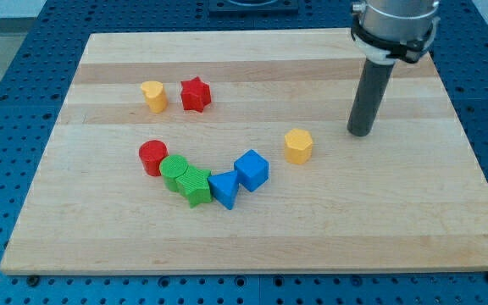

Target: Push yellow heart below the red star

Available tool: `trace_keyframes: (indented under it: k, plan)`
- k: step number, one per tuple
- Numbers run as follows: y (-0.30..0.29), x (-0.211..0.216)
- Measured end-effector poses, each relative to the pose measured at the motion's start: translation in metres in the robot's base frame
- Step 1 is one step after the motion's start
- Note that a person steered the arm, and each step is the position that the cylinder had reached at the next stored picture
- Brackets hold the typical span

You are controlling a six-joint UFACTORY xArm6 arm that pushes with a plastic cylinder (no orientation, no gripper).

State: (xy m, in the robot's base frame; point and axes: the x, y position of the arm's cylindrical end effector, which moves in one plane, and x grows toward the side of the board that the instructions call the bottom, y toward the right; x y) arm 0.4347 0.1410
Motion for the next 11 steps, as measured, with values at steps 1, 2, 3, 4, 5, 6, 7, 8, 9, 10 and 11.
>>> trace_keyframes:
  k: [1,2,3,4,5,6,7,8,9,10,11]
  plan:
    - [-0.044,0.006]
    - [-0.086,0.008]
    - [-0.096,0.008]
    - [-0.085,-0.003]
    - [-0.118,-0.025]
    - [-0.196,-0.029]
    - [-0.274,-0.029]
    - [-0.354,-0.044]
    - [-0.378,-0.091]
    - [-0.327,-0.105]
    - [-0.243,-0.064]
